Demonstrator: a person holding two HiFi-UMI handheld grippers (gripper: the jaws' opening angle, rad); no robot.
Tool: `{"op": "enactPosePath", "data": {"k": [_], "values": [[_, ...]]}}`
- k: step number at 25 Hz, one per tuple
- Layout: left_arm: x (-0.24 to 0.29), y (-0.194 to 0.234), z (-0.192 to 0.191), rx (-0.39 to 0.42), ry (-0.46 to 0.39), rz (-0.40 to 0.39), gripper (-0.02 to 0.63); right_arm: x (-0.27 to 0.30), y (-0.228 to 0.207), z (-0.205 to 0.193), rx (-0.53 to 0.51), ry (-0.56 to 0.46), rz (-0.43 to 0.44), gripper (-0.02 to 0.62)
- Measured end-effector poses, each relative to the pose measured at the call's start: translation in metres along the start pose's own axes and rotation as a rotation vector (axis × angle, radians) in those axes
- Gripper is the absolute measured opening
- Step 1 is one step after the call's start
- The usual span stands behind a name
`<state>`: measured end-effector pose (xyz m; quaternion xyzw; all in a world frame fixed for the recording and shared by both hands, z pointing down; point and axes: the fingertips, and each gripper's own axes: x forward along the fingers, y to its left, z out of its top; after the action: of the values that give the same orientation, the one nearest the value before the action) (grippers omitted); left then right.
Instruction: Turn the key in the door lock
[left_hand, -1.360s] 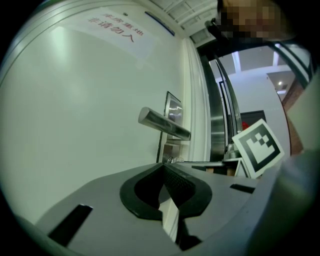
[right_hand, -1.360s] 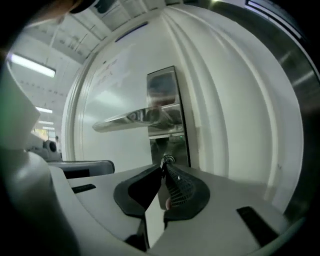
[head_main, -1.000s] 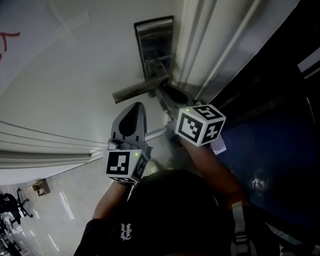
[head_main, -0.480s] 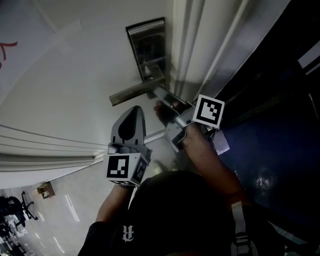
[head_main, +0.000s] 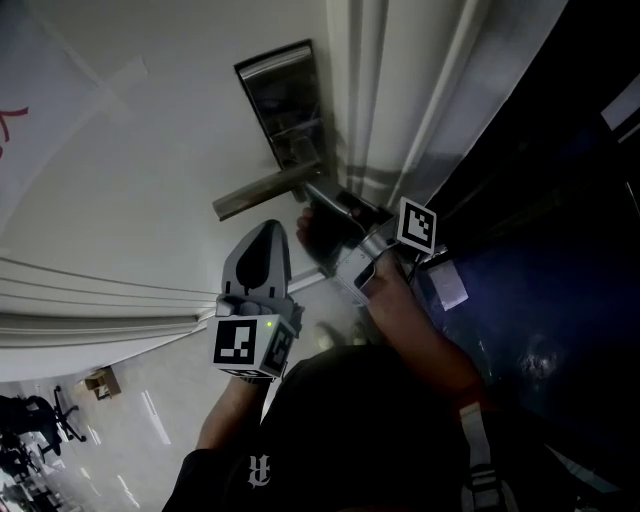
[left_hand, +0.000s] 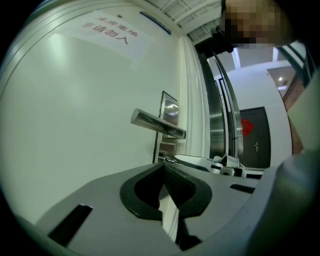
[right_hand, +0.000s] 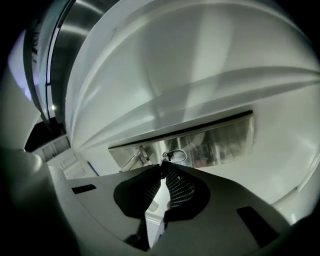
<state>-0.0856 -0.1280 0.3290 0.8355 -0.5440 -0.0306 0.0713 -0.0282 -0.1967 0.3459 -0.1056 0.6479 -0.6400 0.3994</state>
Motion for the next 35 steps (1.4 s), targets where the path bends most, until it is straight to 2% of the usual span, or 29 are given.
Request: {"op": "enactPosePath", "data": {"k": [6, 9, 13, 16, 19, 22, 24, 28, 30, 33, 35], "values": [[-0.003, -0.001, 0.0, 0.009, 0.012, 0.004, 0.006, 0.001, 0.002, -0.002, 0.197, -0.021, 0.262, 0.031], [-0.004, 0.0, 0.002, 0.009, 0.006, 0.013, 0.006, 0.0, 0.003, -0.002, 0.235, -0.029, 0.361, 0.034], [-0.004, 0.001, 0.001, 0.014, 0.014, 0.017, 0.006, 0.0, 0.006, -0.001, 0.142, -0.019, 0.356, 0.044], [-0.001, -0.001, -0.002, 0.03, 0.015, 0.003, 0.006, -0.005, 0.004, -0.002, 0.018, 0.01, 0.289, 0.046], [0.003, -0.004, 0.0, 0.021, -0.001, -0.006, 0.006, -0.016, 0.002, -0.007, -0.183, 0.077, 0.157, 0.06], [0.009, -0.007, 0.002, 0.013, -0.012, -0.007, 0.006, -0.024, 0.004, -0.011, -0.472, 0.157, -0.009, 0.058], [0.01, -0.008, 0.003, 0.012, -0.015, -0.009, 0.006, -0.029, 0.009, -0.013, -0.721, 0.186, -0.128, 0.058], [0.009, -0.007, 0.002, 0.01, -0.014, -0.001, 0.007, -0.031, 0.032, -0.007, -1.375, 0.177, -0.356, 0.058], [0.006, -0.005, 0.001, 0.015, -0.008, 0.006, 0.006, -0.024, 0.037, -0.009, -1.634, 0.203, -0.429, 0.061], [0.002, -0.001, 0.0, 0.026, -0.004, 0.02, 0.006, -0.016, 0.032, -0.018, -1.871, 0.266, -0.497, 0.083], [-0.001, 0.002, 0.0, 0.029, -0.009, 0.03, 0.006, -0.013, 0.029, -0.022, -2.017, 0.271, -0.544, 0.091]]}}
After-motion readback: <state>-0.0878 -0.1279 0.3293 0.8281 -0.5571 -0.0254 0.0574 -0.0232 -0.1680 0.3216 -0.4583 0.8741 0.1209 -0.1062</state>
